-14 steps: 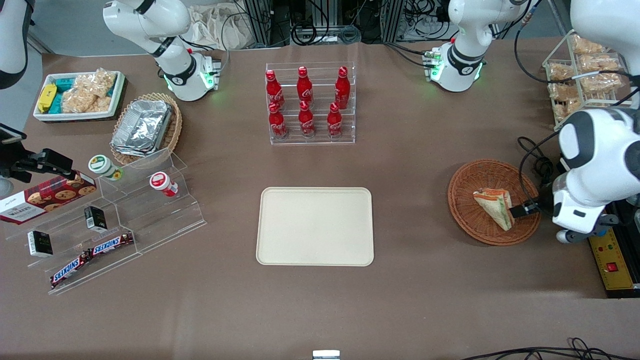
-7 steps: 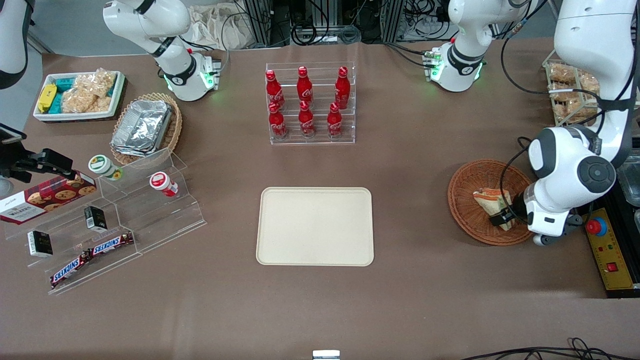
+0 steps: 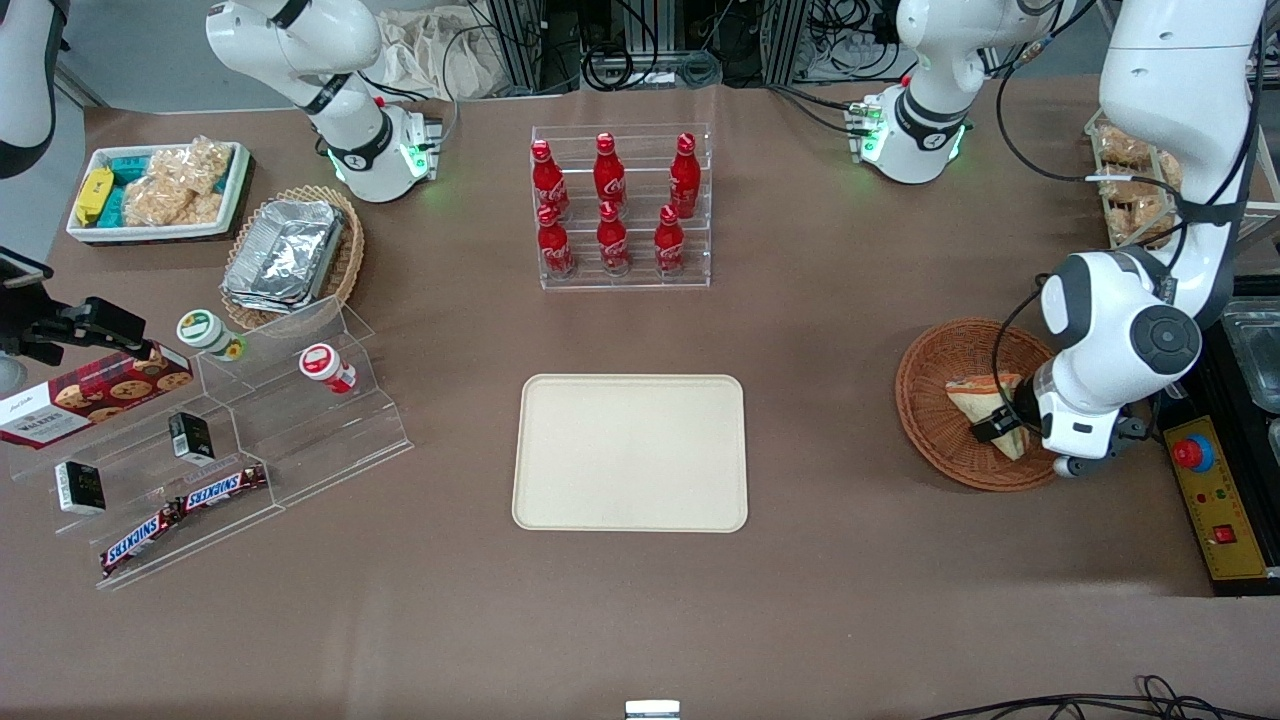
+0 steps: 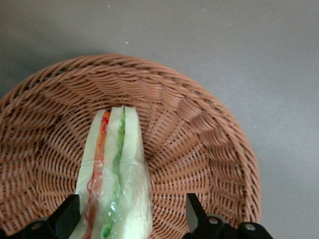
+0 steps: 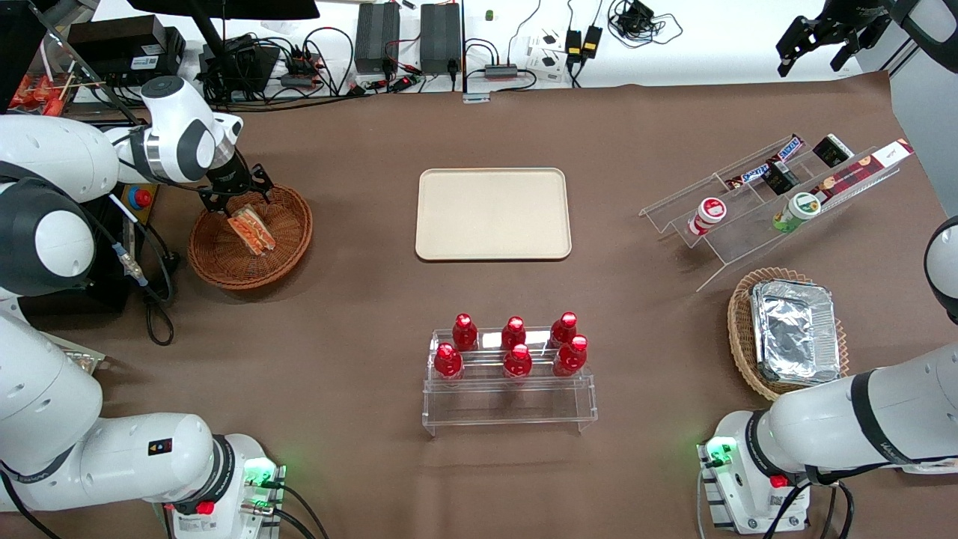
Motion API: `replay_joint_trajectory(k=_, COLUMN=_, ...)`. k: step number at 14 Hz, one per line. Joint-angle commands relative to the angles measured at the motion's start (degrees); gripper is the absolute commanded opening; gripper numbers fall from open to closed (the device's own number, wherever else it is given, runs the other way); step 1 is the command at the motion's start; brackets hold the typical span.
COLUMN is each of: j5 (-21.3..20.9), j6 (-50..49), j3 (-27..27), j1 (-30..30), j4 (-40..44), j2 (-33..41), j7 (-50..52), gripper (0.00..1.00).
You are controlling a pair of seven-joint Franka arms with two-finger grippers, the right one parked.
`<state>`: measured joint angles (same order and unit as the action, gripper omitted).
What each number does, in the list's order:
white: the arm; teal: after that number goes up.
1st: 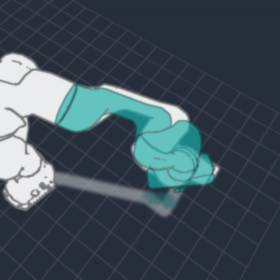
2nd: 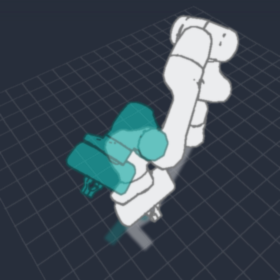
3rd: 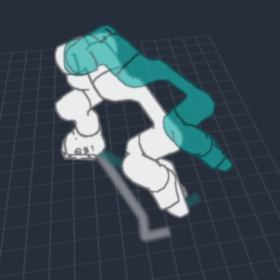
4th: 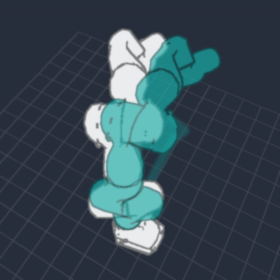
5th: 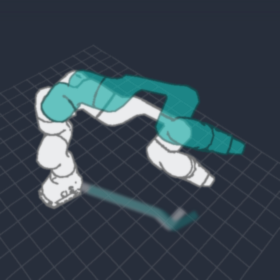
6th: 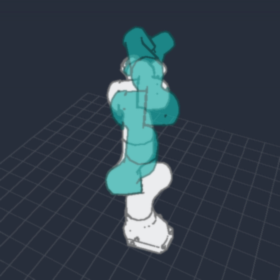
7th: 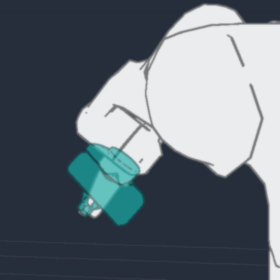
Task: Place sandwich from basket to tray
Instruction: 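Move the left gripper down over the wrapped sandwich in the wicker basket, then close the left gripper on the sandwich's upright edge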
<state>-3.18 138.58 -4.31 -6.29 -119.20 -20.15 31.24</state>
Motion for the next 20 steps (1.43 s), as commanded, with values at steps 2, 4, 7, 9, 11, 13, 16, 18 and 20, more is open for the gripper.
replay_joint_trajectory(k=2, j5=-0.4, j6=2.0, j3=-0.3, j1=-0.7, j4=-2.1, j2=0.8, j7=0.8, gripper=0.93)
replay_joint_trajectory(k=4, j5=-0.9, j6=2.0, j3=-0.3, j1=-0.7, j4=-1.6, j2=1.0, j7=0.8, gripper=0.96)
replay_joint_trajectory(k=7, j5=-0.9, j6=1.8, j3=-0.3, j1=-0.3, j4=-1.2, j2=1.3, j7=0.9, gripper=0.98)
replay_joint_trajectory(k=9, j5=-0.9, j6=1.2, j3=-0.4, j1=0.2, j4=0.4, j2=1.3, j7=1.2, gripper=0.98)
replay_joint_trajectory(k=11, j5=-1.0, j6=-1.3, j3=-0.7, j1=0.4, j4=2.7, j2=1.3, j7=2.2, gripper=0.98)
replay_joint_trajectory(k=13, j5=-2.0, j6=-3.7, j3=-0.7, j1=0.8, j4=4.0, j2=1.3, j7=2.3, gripper=0.98)
replay_joint_trajectory(k=16, j5=-3.3, j6=-3.7, j3=-0.3, j1=0.5, j4=2.2, j2=1.3, j7=2.4, gripper=0.98)
replay_joint_trajectory(k=18, j5=-4.2, j6=-3.4, j3=-0.1, j1=-0.1, j4=1.8, j2=1.1, j7=3.1, gripper=0.98)
replay_joint_trajectory(k=20, j5=-4.2, j6=-3.3, j3=0.0, j1=-0.9, j4=1.3, j2=0.7, j7=3.2, gripper=0.98)
